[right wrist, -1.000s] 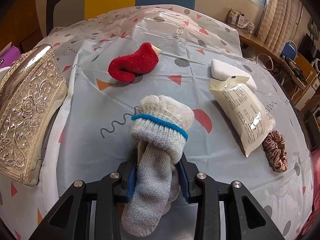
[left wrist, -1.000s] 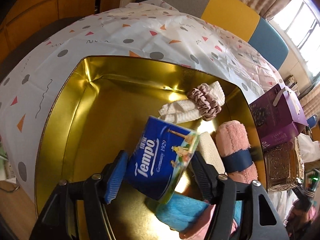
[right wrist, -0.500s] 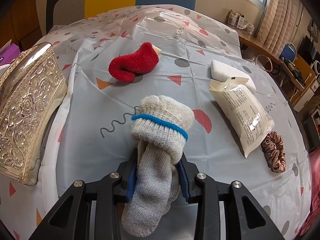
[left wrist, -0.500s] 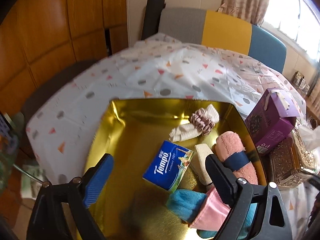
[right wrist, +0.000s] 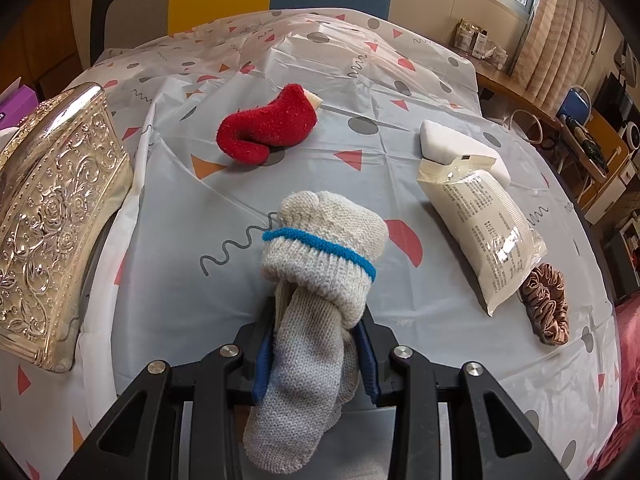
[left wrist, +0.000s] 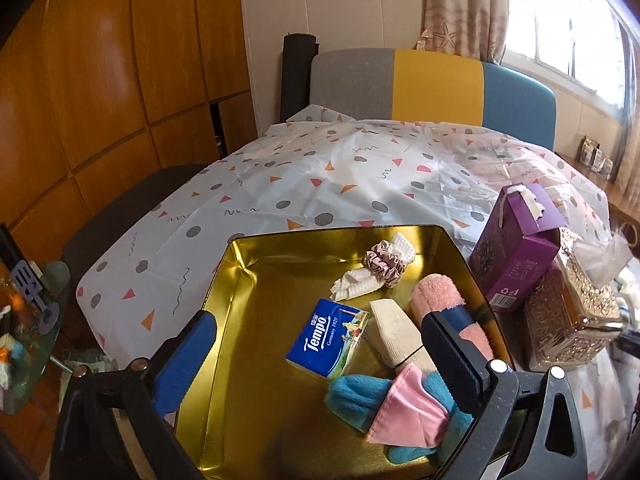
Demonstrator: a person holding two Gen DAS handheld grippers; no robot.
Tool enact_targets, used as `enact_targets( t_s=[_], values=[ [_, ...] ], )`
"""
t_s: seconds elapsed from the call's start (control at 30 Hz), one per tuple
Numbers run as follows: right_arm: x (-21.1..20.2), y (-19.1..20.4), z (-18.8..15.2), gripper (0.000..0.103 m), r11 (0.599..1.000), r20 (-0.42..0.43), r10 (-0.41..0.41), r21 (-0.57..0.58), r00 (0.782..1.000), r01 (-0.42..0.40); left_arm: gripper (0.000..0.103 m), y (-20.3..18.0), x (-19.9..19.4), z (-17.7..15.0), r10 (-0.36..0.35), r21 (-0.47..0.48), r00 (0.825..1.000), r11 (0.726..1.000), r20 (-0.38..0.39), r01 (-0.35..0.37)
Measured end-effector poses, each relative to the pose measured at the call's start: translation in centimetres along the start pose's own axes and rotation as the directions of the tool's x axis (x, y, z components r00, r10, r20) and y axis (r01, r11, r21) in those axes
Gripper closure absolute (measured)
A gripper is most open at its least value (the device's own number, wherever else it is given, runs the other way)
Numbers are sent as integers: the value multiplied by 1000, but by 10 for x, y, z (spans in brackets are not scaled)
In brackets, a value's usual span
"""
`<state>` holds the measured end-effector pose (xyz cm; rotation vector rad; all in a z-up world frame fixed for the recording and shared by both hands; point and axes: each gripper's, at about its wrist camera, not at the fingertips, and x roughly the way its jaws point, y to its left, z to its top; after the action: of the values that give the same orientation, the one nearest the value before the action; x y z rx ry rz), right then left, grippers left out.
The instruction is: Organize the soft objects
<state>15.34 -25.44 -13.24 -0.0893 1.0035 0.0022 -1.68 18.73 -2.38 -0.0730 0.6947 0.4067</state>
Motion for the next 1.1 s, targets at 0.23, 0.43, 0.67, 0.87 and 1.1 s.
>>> enact_targets(
  t_s=[0.23,0.43,0.67,0.87,1.1],
  values=[
    [2,-1,4,67,1000,-23,4,19,1000,-3,0,-7,7,-8,9,8,999,1000,-38,-8],
    [4,-7,9,68,998,-41,20,65,999,-17,0,-17,9,-10,-6,36,999,999,-47,7],
    [5,-7,10,68,996,-31,10,83,999,-7,0,-23,8,-12,19,72,999,997,-42,-16],
    [6,-14,9,68,988,-34,39,153,999,-33,0,-23,7,-13,18,81,999,997,-34,-15],
    [5,1,10,68,996,-52,-36,84,998,40,0,-17,9,-14,-23,61,998,998,-58,26]
  ],
)
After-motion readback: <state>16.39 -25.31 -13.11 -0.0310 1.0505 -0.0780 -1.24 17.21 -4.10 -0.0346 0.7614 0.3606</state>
